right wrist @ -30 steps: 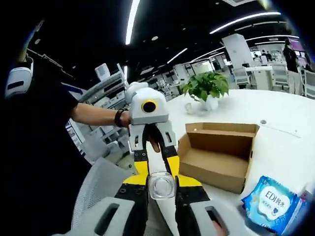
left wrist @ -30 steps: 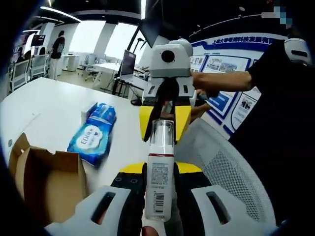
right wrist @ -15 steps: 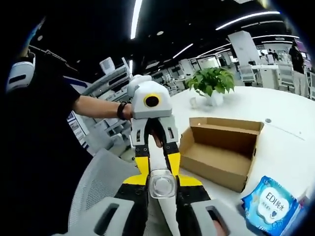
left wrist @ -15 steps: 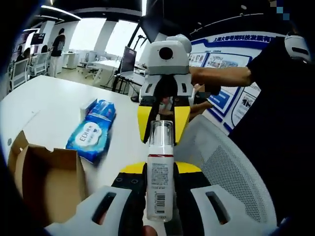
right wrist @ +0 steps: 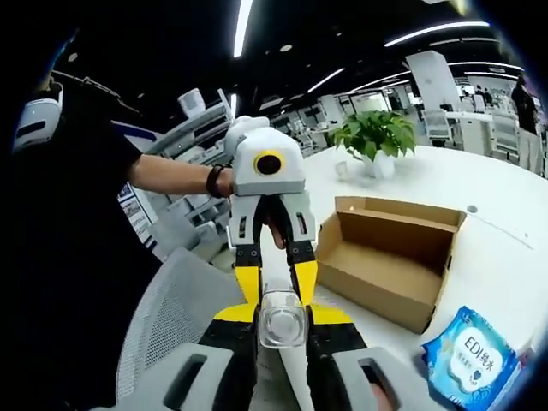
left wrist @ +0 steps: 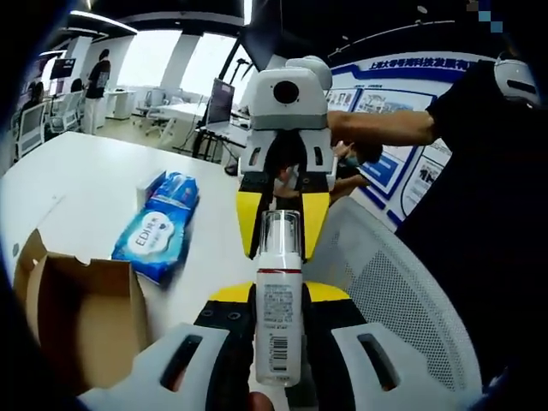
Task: Operate the shoe box by opening the lid, removing the specified soft item, and placing it in the target area until the item is outside and the box remains undamaged.
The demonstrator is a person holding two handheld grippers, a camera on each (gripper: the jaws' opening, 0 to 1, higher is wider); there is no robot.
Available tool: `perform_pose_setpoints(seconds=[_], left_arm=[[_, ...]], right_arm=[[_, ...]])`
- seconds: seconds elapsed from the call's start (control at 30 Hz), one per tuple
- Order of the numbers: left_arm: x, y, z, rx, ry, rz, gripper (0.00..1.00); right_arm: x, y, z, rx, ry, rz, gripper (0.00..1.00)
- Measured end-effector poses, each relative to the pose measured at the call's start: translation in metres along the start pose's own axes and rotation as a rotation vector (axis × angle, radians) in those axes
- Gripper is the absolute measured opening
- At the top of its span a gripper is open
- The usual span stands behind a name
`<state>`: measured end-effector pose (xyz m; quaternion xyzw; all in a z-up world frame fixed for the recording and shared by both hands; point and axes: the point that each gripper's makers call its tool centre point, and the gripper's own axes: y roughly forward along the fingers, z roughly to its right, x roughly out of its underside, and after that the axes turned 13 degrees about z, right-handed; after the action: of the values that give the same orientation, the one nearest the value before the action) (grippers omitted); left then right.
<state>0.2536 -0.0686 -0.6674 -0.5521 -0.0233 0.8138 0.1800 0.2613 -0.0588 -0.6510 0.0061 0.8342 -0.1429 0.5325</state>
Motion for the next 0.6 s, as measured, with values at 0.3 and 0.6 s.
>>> perform_pose_setpoints(seconds=[0.3,0.6], left_arm=[[-0.0004,0.0016,0.0018,0.001,0.001,0.003,0.20],[0.0010,0.0053,-0.0025,-0.033,-0.005,0.014,0.22]], right_arm=[[0.0041,-0.0012,-0.0017,-0.013,0.009,-0.026,0.17],[0.0060,-0.0049,0.0030,0.004,0.020,-0.036,0.16]])
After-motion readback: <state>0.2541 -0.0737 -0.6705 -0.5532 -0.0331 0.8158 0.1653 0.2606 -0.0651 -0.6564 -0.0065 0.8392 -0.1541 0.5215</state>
